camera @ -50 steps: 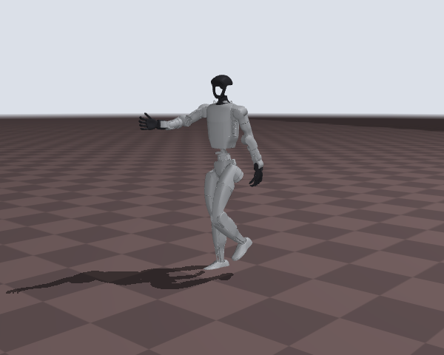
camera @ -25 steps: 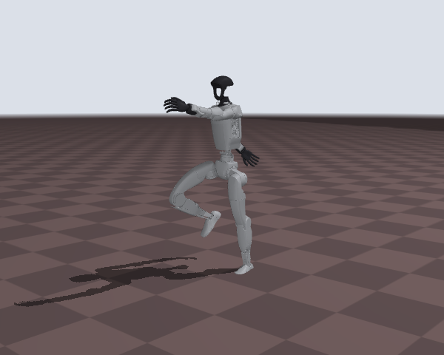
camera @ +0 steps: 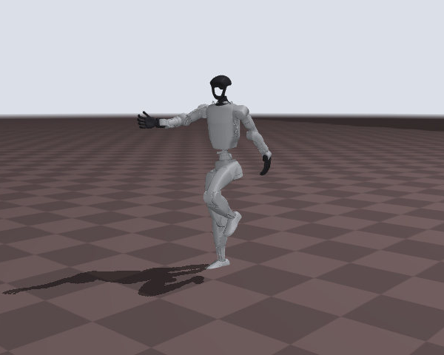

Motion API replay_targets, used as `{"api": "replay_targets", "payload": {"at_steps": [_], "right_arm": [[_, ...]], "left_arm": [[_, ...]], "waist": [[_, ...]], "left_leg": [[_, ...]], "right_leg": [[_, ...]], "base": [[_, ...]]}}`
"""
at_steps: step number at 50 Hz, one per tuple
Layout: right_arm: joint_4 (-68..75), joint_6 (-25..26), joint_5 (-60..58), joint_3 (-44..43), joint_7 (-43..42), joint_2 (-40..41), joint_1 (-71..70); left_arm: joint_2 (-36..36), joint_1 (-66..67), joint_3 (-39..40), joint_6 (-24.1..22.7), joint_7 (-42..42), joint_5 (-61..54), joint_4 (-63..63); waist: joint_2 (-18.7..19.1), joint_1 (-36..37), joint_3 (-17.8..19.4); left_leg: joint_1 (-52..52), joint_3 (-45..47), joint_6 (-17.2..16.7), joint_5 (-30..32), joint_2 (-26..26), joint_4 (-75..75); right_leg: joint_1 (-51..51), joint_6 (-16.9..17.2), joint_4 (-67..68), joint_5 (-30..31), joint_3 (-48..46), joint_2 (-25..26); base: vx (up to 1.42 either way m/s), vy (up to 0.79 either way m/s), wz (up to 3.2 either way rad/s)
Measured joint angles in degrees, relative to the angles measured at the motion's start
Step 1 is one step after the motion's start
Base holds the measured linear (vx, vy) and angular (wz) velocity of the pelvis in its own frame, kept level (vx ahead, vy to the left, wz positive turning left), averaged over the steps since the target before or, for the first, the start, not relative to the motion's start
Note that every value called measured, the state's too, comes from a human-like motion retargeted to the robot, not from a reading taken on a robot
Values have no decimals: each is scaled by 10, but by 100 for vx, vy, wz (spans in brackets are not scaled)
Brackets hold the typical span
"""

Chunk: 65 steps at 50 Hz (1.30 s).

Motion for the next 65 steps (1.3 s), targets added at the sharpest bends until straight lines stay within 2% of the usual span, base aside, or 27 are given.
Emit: {"api": "replay_targets", "payload": {"at_steps": [5,8,10,13,15,17,18,20,22,23,25,27,30,35,38,42,45,47,48,50,52,53,55,58,60,62,65], "right_arm": [[-2,-7,47,10,-8,-19,-101],[-11,-18,50,2,-12,5,-84],[-29,-32,49,-10,-12,34,-35],[-58,-35,20,-42,-3,90,89],[-53,-12,-21,-58,8,124,178],[-17,7,-77,-67,12,142,263],[10,7,-112,-69,15,145,308],[81,44,-231,-64,60,140,404],[148,85,-322,-59,104,128,504],[172,101,-347,-63,121,119,558],[200,123,-368,-78,156,101,663],[200,133,-362,-83,191,90,764],[194,125,-360,-47,240,89,893],[202,137,-388,16,310,106,1027],[201,150,-387,26,355,124,1046],[197,144,-363,38,363,150,1002],[198,128,-334,25,308,159,921],[200,119,-313,-2,250,158,841],[203,115,-299,-16,217,157,793],[202,102,-252,-17,172,156,692],[200,112,-203,0,166,148,582],[197,116,-194,-8,156,135,525],[172,105,-169,-37,120,100,416],[114,61,-105,-74,78,49,250],[78,24,-41,-71,61,25,151],[59,0,11,-46,50,2,70],[60,-2,38,-4,40,-31,-22]], "left_arm": [[29,81,4,35,-46,9,-2],[27,46,-6,33,-32,16,-11],[19,-4,-10,20,-11,17,-17],[8,-132,13,-3,42,17,-5],[5,-246,49,-9,98,19,8],[6,-376,111,-37,194,-2,13],[4,-434,135,-62,228,-35,8],[1,-539,161,-54,213,-33,-5],[20,-641,170,-29,191,32,-19],[33,-691,167,-21,191,57,-30],[63,-796,156,-7,202,98,-57],[93,-894,136,3,220,120,-91],[133,-1018,95,-3,242,123,-135],[174,-1133,48,10,236,130,-146],[168,-1126,66,10,201,116,-154],[126,-1009,110,-17,155,74,-181],[79,-867,139,-35,145,65,-180],[47,-769,153,-41,164,64,-147],[35,-724,158,-43,180,64,-120],[18,-632,153,-46,194,98,-53],[8,-528,130,-15,148,149,11],[2,-469,116,-2,120,137,28],[-9,-337,108,6,101,84,34],[-26,-158,111,-20,56,9,23],[-30,-54,84,-31,12,-16,9],[-21,23,47,-26,-21,-12,0],[-4,92,16,-1,-41,11,0]], "waist": [[-9,-11,-28],[-6,-34,-53],[-5,-45,-69],[-11,-34,-58],[-7,-14,-21],[30,-12,40],[58,-36,49],[105,-91,21],[113,-148,-13],[116,-179,-10],[121,-229,9],[125,-251,24],[135,-262,34],[133,-252,18],[121,-237,3],[116,-208,-13],[106,-188,-17],[89,-164,-7],[78,-145,5],[42,-81,10],[-2,-24,-6],[-10,-16,-27],[-5,-6,-33],[7,1,-16],[4,10,-14],[-6,21,-18],[-16,22,-30]], "left_leg": [[-40,-16,25,-26,-19,49],[-1,-28,0,-2,-59,-30],[61,-29,-24,7,-90,-127],[255,-4,-55,33,-122,-398],[460,34,-68,81,-143,-689],[710,70,-80,102,-169,-1031],[783,69,-85,100,-169,-1143],[822,68,-125,109,-148,-1274],[787,51,-153,122,-143,-1301],[785,34,-157,125,-138,-1301],[788,2,-153,131,-132,-1301],[784,-14,-142,137,-130,-1301],[774,-22,-126,142,-120,-1301],[758,-9,-130,144,-122,-1301],[749,-5,-124,143,-135,-1301],[751,-1,-118,139,-139,-1301],[768,-4,-114,136,-155,-1301],[792,-5,-110,136,-178,-1300],[808,-1,-106,135,-192,-1297],[791,30,-83,129,-222,-1243],[655,69,-83,105,-216,-1019],[537,67,-86,83,-182,-840],[379,38,-84,40,-133,-566],[237,33,-49,-31,-56,-268],[162,38,-21,-50,-6,-125],[103,33,-3,-57,14,-37],[43,15,8,-58,-7,22]], "right_leg": [[-17,0,0,3,-18,7],[-30,0,0,0,-28,12],[-36,5,0,-3,-27,11],[-16,9,1,-5,-4,2],[12,11,26,-12,24,0],[58,15,67,-21,40,24],[54,7,106,-26,32,47],[-95,-15,349,-37,4,85],[-282,-1,605,36,-20,66],[-338,10,701,64,-32,53],[-430,19,877,48,-44,24],[-510,2,1027,-13,-52,-10],[-599,-27,1186,-60,-57,-29],[-665,-61,1294,-117,-40,-13],[-636,-68,1253,-111,-34,-13],[-517,-36,1048,-76,-29,39],[-353,-24,756,-56,-35,42],[-188,-10,478,-57,-55,30],[-97,3,335,-71,-62,28],[12,35,132,-81,-48,11],[26,46,34,-39,-22,-20],[8,40,8,-18,-17,-19],[3,37,0,-4,-10,-12],[14,35,0,-2,-1,-5],[8,27,0,0,8,-6],[-2,22,0,3,13,-8],[-13,20,0,6,3,-10]], "base": [[6,-1,39],[4,4,33],[6,6,-9],[12,8,-82],[20,12,-135],[19,24,-72],[3,31,49],[-15,28,104],[-14,13,126],[-4,10,160],[0,10,154],[-1,9,85],[1,4,20],[5,0,-21],[5,-2,-20],[7,-8,-12],[13,-9,4],[18,-12,-20],[15,-18,-82],[5,-26,-157],[-12,-28,-136],[-15,-19,-48],[-8,-10,-18],[2,-5,-32],[2,-5,-30],[0,0,0],[4,0,37]]}}
